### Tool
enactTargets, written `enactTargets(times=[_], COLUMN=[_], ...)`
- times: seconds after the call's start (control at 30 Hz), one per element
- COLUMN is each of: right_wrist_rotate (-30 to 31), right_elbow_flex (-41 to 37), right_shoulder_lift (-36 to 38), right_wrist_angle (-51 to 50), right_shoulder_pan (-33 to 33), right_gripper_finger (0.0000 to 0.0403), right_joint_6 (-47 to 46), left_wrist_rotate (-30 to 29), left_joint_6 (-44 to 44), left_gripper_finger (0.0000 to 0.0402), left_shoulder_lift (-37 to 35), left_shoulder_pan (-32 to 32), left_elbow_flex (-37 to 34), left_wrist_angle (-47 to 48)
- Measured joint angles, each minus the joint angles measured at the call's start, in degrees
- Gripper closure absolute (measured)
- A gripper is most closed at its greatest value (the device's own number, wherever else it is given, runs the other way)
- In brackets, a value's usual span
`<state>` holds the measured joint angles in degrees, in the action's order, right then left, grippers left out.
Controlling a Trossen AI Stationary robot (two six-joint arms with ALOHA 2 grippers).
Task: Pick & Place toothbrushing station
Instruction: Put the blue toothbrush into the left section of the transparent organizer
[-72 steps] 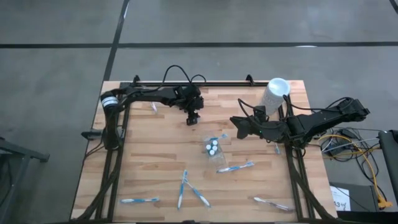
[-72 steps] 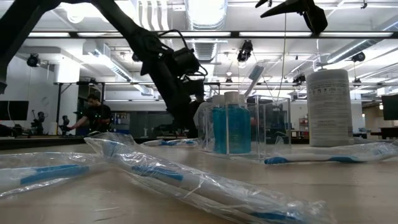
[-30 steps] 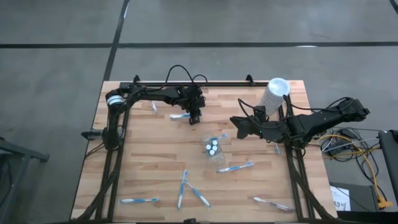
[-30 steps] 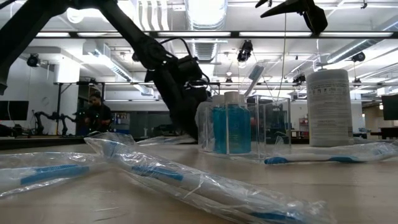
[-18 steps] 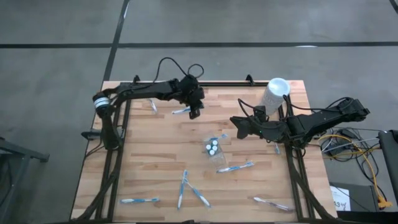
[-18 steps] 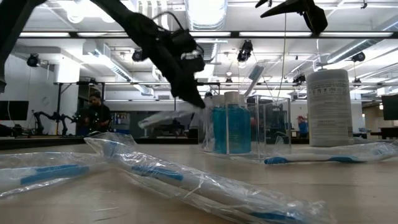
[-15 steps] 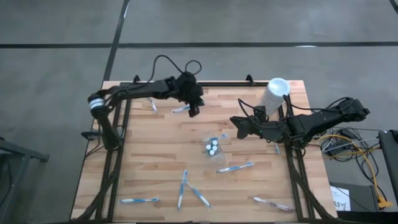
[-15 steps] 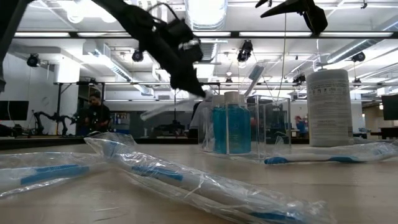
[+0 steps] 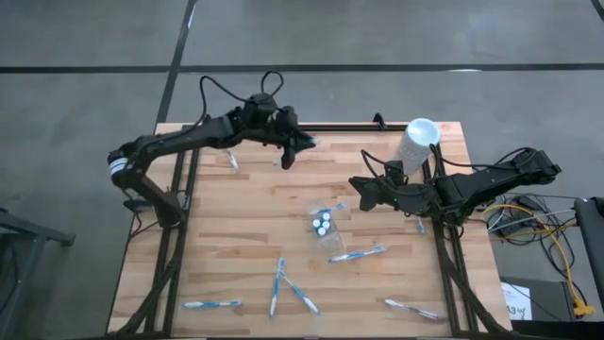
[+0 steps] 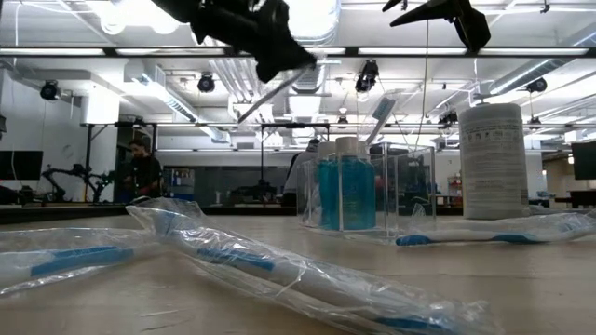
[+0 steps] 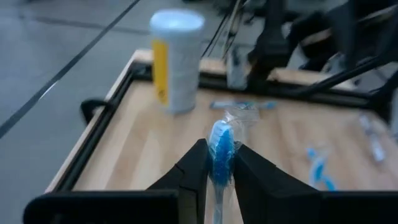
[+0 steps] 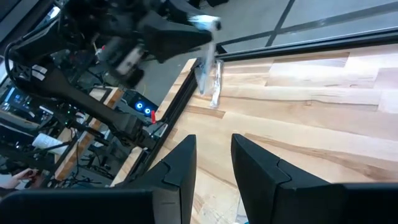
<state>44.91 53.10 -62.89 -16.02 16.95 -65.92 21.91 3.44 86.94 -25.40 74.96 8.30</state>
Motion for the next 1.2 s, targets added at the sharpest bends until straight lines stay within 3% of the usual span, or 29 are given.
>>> enactTargets(times=[0.2, 0.47, 0.63, 0.93, 1.2], right_wrist_rotate=[0.0, 0.0, 0.0, 0.0, 0.0], right_elbow_flex=[0.0, 0.0, 0.0, 0.0, 0.0], right_shoulder_lift=[0.0, 0.0, 0.0, 0.0, 0.0], right_wrist_angle=[0.0, 0.0, 0.0, 0.0, 0.0], right_shoulder_pan=[0.0, 0.0, 0.0, 0.0, 0.0], right_gripper_finger=[0.0305, 0.0305, 0.0305, 0.0305, 0.0305], right_joint_6=[0.0, 0.0, -0.1, 0.0, -0.1], left_wrist_rotate=[2.9, 2.9, 2.6, 2.5, 1.2], left_joint_6=[-2.1, -0.7, -1.9, -6.6, -7.3], left_gripper_finger=[0.0339, 0.0339, 0.0339, 0.0339, 0.0339], left_shoulder_lift=[-0.8, -3.4, -6.5, -13.8, -12.3], left_shoulder_pan=[2.4, 7.2, 10.1, 15.4, 18.1], left_elbow_flex=[-0.2, -0.7, -6.1, -21.7, -32.5], left_wrist_angle=[-5.6, -6.0, -9.6, -32.1, -56.6])
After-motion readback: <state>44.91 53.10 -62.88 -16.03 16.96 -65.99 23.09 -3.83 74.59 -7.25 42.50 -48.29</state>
